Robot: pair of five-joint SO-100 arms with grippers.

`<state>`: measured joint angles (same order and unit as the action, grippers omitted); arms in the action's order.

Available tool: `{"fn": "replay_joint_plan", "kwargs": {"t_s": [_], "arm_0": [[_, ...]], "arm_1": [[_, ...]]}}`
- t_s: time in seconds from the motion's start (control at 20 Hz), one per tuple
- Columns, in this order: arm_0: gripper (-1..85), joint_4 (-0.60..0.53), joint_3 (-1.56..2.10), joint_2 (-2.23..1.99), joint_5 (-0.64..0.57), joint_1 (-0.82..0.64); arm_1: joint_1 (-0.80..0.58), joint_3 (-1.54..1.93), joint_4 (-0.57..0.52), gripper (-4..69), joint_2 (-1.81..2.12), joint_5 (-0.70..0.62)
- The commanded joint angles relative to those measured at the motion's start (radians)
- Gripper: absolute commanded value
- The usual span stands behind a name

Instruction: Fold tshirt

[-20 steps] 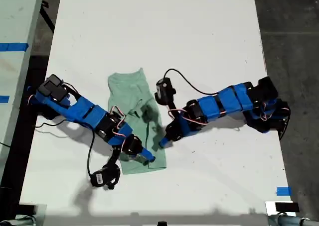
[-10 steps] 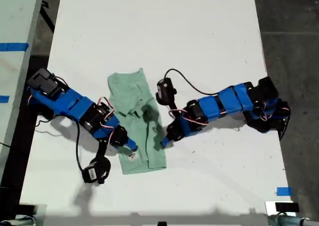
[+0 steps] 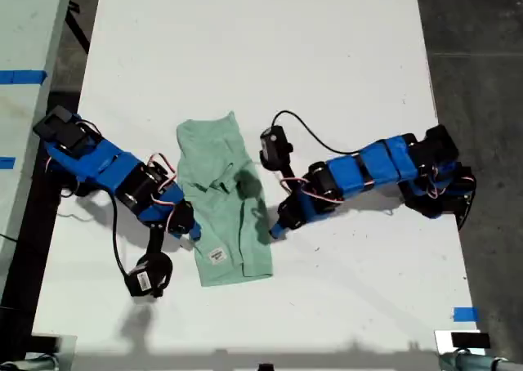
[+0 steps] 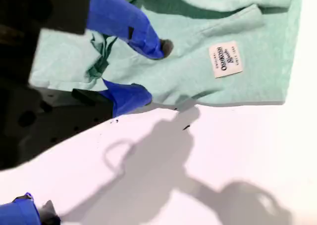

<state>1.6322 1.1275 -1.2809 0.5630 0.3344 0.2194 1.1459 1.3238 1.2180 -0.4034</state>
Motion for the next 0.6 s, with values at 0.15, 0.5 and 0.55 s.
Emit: {"fn": "replay_joint_plan", "kwargs": {"t_s": [0.15, 0.5, 0.55], "arm_0": [[20.0, -0.094, 0.172, -0.25, 0.051, 0.043], [27.2, -0.502, 0.374, -0.172, 0.031, 0.075], [27.7, -0.535, 0.374, -0.149, 0.026, 0.08]], "arm_1": [[0.023, -0.127, 0.003, 29.3, 0.144, 0.032], [0.046, -0.183, -0.115, 29.5, -0.002, 0.025], [0.048, -0.202, -0.129, 29.4, -0.034, 0.02]]}}
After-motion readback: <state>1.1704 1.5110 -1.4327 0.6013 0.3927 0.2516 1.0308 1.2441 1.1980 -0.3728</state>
